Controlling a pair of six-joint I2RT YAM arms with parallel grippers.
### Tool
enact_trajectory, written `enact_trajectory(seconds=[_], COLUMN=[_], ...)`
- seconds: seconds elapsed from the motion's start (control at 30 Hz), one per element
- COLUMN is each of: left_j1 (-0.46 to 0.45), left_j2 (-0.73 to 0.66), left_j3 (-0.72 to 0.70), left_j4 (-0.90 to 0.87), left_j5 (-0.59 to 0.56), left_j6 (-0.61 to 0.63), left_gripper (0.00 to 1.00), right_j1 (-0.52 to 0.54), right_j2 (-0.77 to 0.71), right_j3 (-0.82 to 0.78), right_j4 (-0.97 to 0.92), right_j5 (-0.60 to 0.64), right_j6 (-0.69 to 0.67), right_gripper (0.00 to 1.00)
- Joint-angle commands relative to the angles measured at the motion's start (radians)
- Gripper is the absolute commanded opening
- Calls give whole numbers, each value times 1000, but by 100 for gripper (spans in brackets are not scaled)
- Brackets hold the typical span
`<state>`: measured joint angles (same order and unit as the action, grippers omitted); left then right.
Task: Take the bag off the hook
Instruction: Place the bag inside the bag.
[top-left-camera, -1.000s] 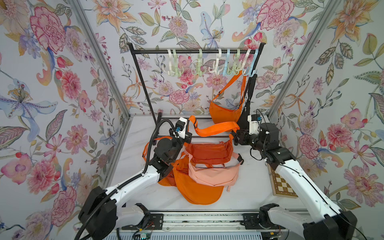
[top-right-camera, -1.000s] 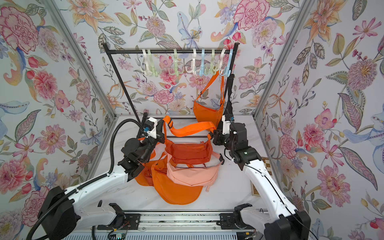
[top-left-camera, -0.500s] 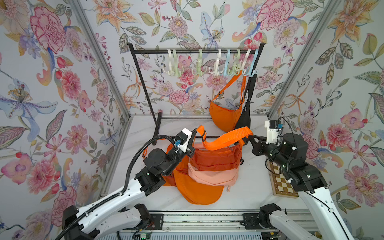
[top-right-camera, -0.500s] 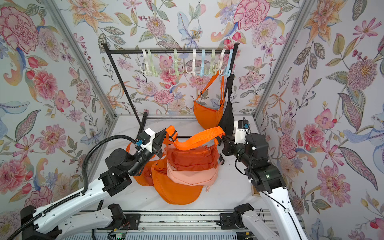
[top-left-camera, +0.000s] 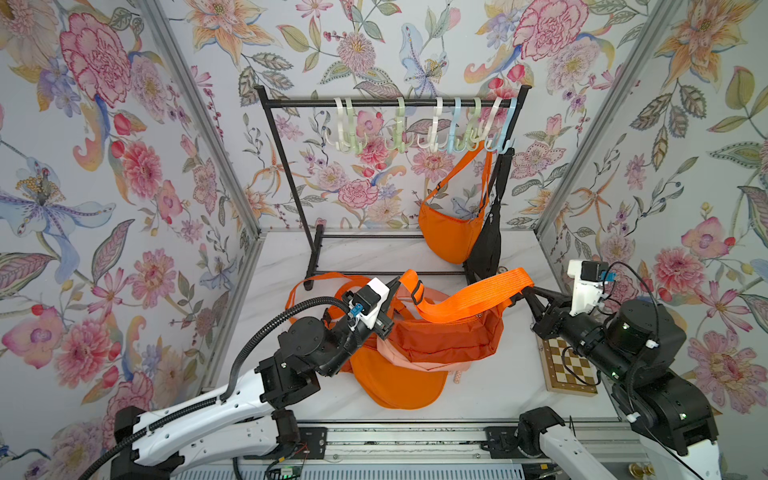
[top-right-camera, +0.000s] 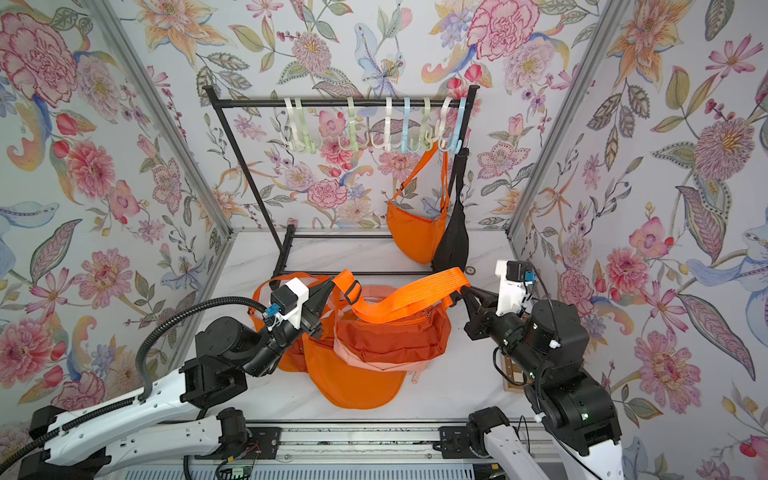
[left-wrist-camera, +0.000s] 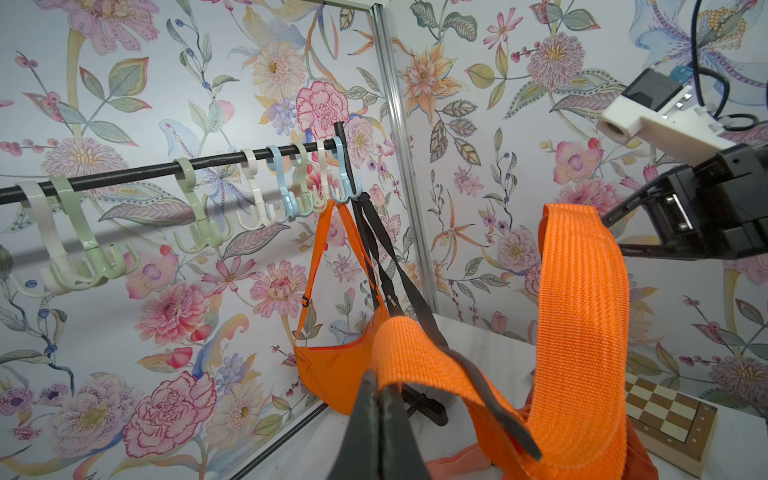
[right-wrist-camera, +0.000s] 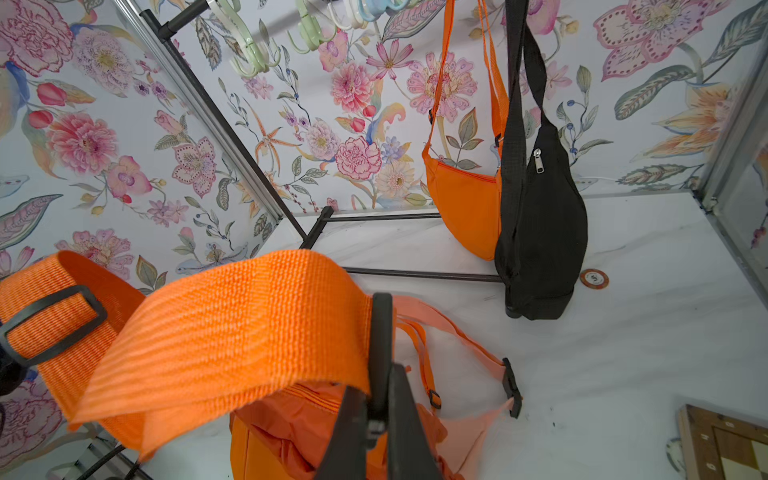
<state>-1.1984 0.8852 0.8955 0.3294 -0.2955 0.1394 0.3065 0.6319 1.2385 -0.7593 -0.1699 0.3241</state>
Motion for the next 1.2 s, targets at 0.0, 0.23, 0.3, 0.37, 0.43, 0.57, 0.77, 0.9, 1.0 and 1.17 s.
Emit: enact_trajectory(seconds=[0.0, 0.23, 0.3, 0.37, 0.43, 0.57, 0.77, 0.9, 1.0, 1.17], left_j1=[-66, -44, 13, 77, 139, 225, 337, 401, 426, 431], left_j2=[-22, 25, 51, 90, 147, 277, 496, 593, 636, 649], left_j3=[35, -73, -129, -173, -199, -208, -153, -137, -154, -198], left_j4=[18, 91, 123, 157, 182, 255, 352, 384, 425, 503], left_j5=[-98, -188, -165, -150, -171, -167, -112, -94, -87, -64], left_j6=[85, 59, -4, -71, -115, -136, -159, -222, -246, -236], left_gripper=[0, 0, 0, 0, 0, 0, 0, 0, 0, 23], right_j1=[0, 0, -1, -7, -16, -36, -65, -84, -94, -87], right_j2=[-18, 0, 22, 65, 125, 278, 544, 718, 795, 813], right_j3=[8, -191, -287, -367, -429, -471, -446, -398, -370, -359], right_j4=[-25, 53, 120, 202, 288, 433, 597, 643, 679, 728], right_j5=[-29, -44, -50, -57, -69, -83, -95, -103, -113, -89], right_j6=[25, 44, 61, 77, 93, 98, 89, 67, 65, 54], right_gripper=[0, 0, 0, 0, 0, 0, 3, 6, 7, 38])
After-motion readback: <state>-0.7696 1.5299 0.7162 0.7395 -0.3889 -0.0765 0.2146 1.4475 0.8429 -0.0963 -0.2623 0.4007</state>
